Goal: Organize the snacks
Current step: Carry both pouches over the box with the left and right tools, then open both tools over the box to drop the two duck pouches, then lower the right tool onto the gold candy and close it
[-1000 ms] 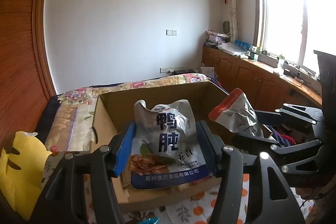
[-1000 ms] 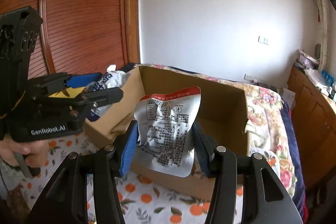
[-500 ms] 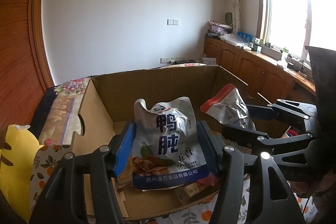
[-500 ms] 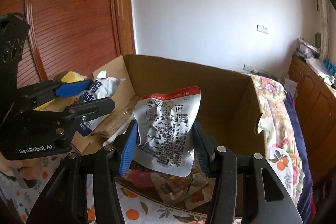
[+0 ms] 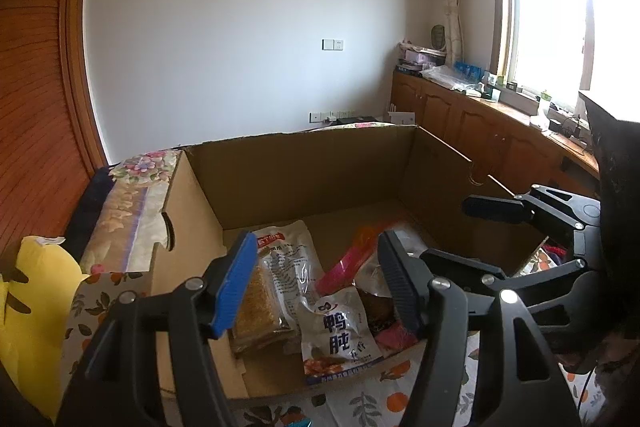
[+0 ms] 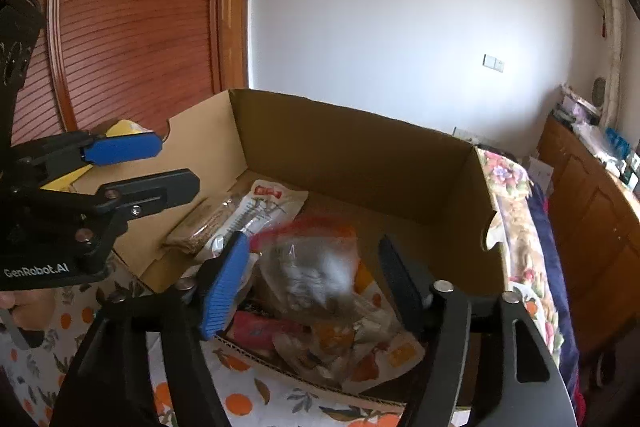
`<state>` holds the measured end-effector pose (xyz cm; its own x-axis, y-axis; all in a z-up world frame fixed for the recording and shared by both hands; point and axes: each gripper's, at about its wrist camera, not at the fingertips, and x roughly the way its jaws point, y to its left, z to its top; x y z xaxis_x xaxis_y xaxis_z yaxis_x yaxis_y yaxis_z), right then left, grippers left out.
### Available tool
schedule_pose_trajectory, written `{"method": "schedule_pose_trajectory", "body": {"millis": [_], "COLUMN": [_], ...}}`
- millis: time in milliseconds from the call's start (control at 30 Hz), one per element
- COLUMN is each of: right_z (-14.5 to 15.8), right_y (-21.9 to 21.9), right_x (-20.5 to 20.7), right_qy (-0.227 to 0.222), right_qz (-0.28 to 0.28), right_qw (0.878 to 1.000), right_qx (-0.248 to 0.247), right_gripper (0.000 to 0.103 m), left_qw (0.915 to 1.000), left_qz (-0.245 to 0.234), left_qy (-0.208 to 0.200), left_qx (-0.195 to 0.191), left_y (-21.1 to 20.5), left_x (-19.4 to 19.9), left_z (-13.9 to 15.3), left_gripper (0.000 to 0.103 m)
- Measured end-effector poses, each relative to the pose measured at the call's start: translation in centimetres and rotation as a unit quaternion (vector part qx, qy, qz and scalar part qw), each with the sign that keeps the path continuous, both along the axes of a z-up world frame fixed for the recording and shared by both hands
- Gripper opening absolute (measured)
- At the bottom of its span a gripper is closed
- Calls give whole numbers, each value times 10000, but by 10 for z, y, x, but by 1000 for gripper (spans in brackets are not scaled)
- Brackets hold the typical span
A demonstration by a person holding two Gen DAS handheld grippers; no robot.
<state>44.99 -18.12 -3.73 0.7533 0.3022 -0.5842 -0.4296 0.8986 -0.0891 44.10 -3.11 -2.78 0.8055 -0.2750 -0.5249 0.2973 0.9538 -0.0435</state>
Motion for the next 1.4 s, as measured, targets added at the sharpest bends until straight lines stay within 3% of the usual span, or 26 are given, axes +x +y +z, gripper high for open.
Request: {"method": "schedule_pose_trajectory", "body": {"millis": [433, 667, 1133, 1400], "right_z": [35, 43, -14, -56], "right_y": [-7, -13, 0, 24], "right_x": [-53, -110, -201, -229], "right_qy": [-146, -61, 485, 940], "right_qz": [-130, -151, 49, 257], "right_qw": [9998, 9994, 9954, 9907], "right_qx": [51, 295, 830, 950], "right_gripper": [73, 74, 73, 69], "left_qw": [9995, 9996, 9991, 9986], "left_qz": [9, 33, 131, 187], "left_qy": [-276, -204, 206, 502], "left_qx": [135, 190, 334, 40], "left_y": [15, 30, 59, 69], "left_x": [-61, -103, -171, -183], "left_z": [33, 21, -57, -76], "left_gripper": [65, 66, 66, 66]}}
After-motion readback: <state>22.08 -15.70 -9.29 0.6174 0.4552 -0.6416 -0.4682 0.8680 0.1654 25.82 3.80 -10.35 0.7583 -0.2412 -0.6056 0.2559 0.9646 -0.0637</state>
